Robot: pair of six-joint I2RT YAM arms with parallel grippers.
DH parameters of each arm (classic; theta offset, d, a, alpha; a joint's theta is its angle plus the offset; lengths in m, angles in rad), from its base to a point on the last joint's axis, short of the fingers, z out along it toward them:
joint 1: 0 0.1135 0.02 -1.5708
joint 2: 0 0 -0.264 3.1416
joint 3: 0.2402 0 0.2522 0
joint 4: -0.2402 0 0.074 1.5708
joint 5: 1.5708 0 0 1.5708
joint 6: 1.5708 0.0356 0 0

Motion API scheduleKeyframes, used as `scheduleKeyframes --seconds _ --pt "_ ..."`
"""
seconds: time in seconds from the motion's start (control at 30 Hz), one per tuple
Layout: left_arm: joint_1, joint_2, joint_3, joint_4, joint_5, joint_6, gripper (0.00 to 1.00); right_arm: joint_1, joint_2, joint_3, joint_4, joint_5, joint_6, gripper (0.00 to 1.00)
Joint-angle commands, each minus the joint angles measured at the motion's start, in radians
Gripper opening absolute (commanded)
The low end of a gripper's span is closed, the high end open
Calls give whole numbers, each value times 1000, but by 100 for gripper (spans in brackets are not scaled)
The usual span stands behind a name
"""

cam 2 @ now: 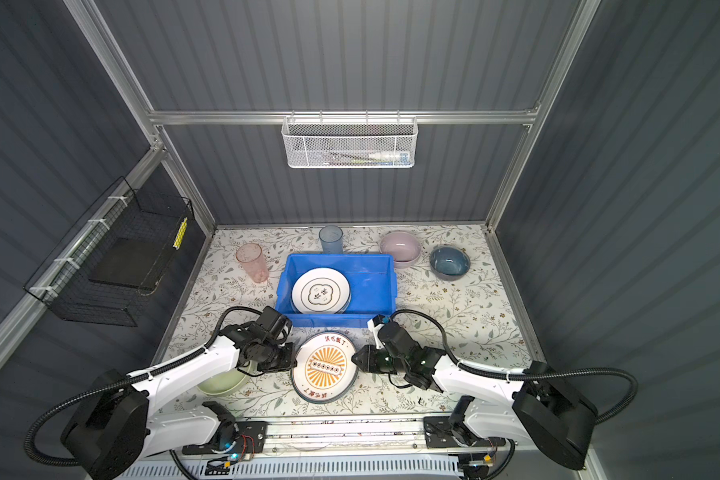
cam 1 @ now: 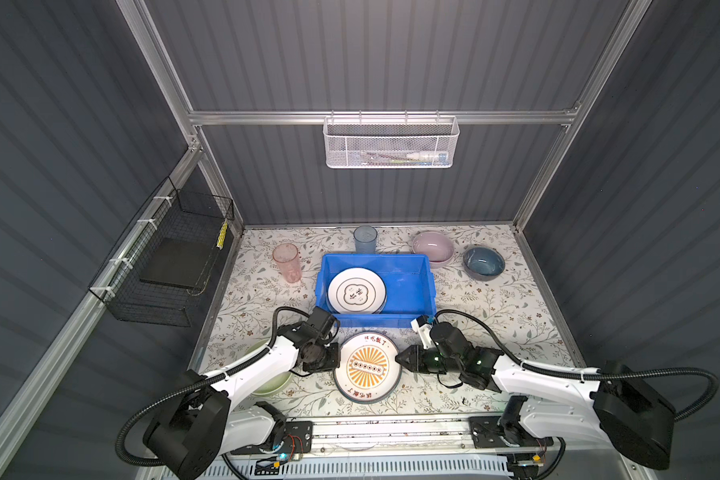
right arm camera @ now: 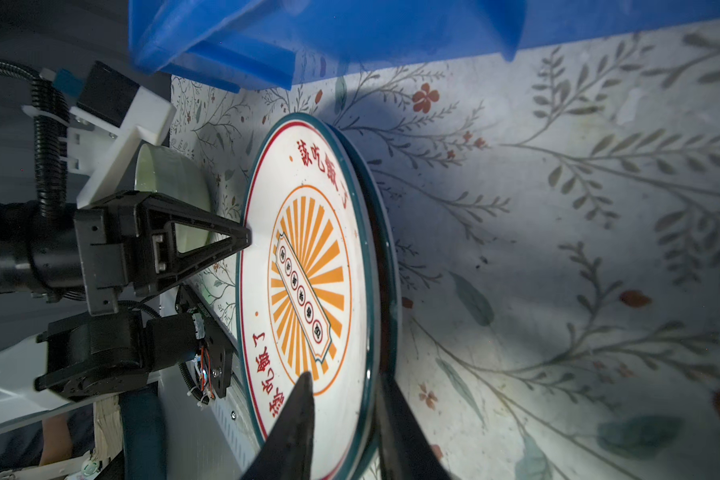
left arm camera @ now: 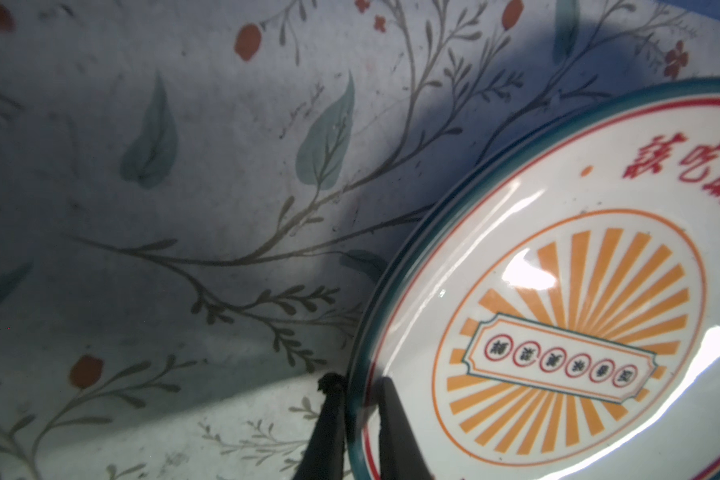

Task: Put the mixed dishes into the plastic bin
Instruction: 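Pinch the orange-sunburst plate's rim with both grippers, then lift the sunburst plate with the right gripper toward the bin while left releases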

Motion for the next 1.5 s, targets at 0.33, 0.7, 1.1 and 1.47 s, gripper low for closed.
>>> scheduleKeyframes --seconds 0.33,0.7,1.1,1.47 --pt "-12 28 -6 -8 4 8 6 17 142 105 45 -71 -31 24" --pt "-13 -17 31 -44 -17 2 7 16 144 152 -115 42 -35 7" --pt "-13 -56 110 -130 -76 8 17 5 53 163 -183 33 -64 4" --pt "-13 -74 206 -216 -137 20 29 -61 -60 274 -366 -21 -169 4"
